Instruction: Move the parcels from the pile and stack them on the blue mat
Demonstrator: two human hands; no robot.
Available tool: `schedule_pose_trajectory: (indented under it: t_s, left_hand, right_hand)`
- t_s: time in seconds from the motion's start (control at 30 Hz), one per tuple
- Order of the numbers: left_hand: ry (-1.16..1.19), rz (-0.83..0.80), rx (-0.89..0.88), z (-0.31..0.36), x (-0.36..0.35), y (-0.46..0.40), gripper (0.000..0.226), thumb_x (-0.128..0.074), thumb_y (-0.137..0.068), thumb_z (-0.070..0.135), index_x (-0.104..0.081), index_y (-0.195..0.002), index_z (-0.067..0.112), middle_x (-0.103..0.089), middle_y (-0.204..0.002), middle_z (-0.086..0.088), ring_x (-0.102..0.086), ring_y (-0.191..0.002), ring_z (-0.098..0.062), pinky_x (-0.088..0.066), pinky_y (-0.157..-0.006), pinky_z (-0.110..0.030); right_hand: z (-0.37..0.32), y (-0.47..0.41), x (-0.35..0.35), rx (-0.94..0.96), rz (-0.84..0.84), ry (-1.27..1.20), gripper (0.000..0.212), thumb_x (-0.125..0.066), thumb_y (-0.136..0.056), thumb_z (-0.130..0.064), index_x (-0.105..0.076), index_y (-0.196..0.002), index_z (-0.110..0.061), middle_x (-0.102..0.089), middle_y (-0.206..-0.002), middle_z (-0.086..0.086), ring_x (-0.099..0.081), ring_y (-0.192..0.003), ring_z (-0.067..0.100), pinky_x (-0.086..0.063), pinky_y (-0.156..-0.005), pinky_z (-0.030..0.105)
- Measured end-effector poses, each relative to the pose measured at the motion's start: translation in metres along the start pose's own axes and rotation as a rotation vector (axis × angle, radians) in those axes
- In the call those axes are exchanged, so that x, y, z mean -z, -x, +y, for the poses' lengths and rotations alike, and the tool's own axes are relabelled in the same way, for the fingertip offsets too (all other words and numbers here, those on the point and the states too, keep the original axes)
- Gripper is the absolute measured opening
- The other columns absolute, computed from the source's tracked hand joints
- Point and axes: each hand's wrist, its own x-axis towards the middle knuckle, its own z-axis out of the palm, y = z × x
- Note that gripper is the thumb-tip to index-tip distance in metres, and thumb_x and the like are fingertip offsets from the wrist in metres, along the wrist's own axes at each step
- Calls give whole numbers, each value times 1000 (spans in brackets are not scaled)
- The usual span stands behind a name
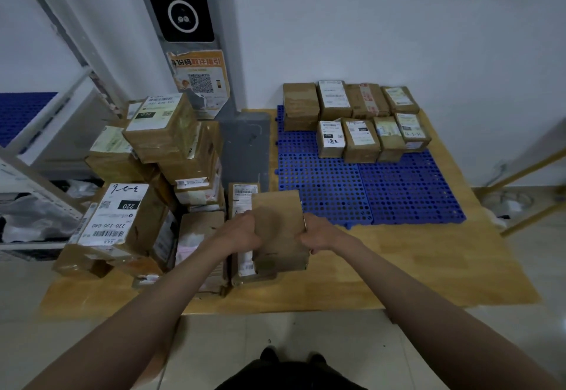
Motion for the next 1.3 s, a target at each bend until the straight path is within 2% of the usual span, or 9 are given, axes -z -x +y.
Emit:
schedule_pose_trajectory:
  t_s: [0.1, 0.17, 0.27, 0.4, 0.53, 0.7, 0.87, 1.03, 1.3]
  left_hand:
    - [7, -23, -62, 18, 2, -9, 41, -64, -84, 27, -48, -119, 15, -58, -107, -2, -57, -90, -17, -50, -68, -32]
    - [14, -40, -121, 32, 2, -15, 47, -66, -83, 25, -47, -126, 17, -60, -111, -2, -60, -94, -19, -55, -78, -38]
    - [34, -68, -203, 52, 0, -25, 51, -68, -83, 27, -46, -129, 22, -62, -114, -1, -60, -99, -21, -53, -86, -41]
    - [76, -137, -250, 83, -7, -39, 59, -68, -87, 35, -41, -138, 26, -61, -116, 2, -58, -97, -17, -47, -79, -30]
    - [35, -153, -303, 118, -15, -52, 69, -68, -87, 37, -32, -145, 24, -60, -124, -1, -57, -98, -18, -47, -80, -30]
    - [20, -188, -319, 168, -25, -75, 73, -70, -85, 37, -31, -145, 25, -58, -88, 10, -58, -75, -12, -46, -61, -24]
    - [36, -213, -317, 232, -45, -109, 85, -72, -84, 39, -22, -151, 26, -60, -122, -2, -52, -88, -14, -41, -72, -24]
    - [17, -219, -263, 299, -71, -147, 90, -75, -81, 28, -20, -152, 24, -56, -99, 4, -54, -78, -12, -41, -57, -22]
    - [28, -257, -194, 382, -100, -197, 108, -80, -77, 28, -5, -155, 19, -58, -110, -3, -58, -92, -21, -48, -66, -29]
  right_hand:
    - [11, 8, 15, -10, 39, 1, 40, -53, -93, -21, -44, -131, -12, -58, -122, 12, -65, -95, 27, -60, -77, 38]
    - [19, 14, 25, -13, 65, 2, 35, -52, -94, -18, -48, -128, -10, -60, -119, 14, -66, -92, 29, -60, -74, 37]
    - [36, 24, 36, -49, 111, -19, 42, -51, -96, -19, -39, -135, -10, -56, -121, 14, -66, -95, 31, -59, -74, 38]
    - [62, 35, 52, -95, 162, -69, 52, -50, -97, -20, -29, -144, -12, -50, -132, 14, -62, -103, 31, -59, -80, 41]
    - [89, 40, 73, -123, 202, -100, 56, -50, -98, -20, -26, -147, -10, -48, -135, 15, -62, -105, 33, -58, -81, 41]
    - [137, 36, 110, -150, 212, -134, 54, -54, -97, -21, -29, -144, -9, -51, -130, 16, -63, -102, 32, -58, -81, 42]
    - [194, 24, 160, -145, 199, -147, 63, -58, -94, -20, -25, -146, -11, -52, -125, 14, -63, -99, 30, -59, -78, 40]
    - [256, 15, 213, -144, 181, -152, 71, -62, -91, -17, -21, -148, -11, -53, -122, 16, -63, -99, 32, -58, -79, 43]
    - [325, -1, 288, -151, 154, -140, 72, -67, -86, -12, -26, -145, -11, -52, -126, 19, -62, -103, 36, -56, -85, 48]
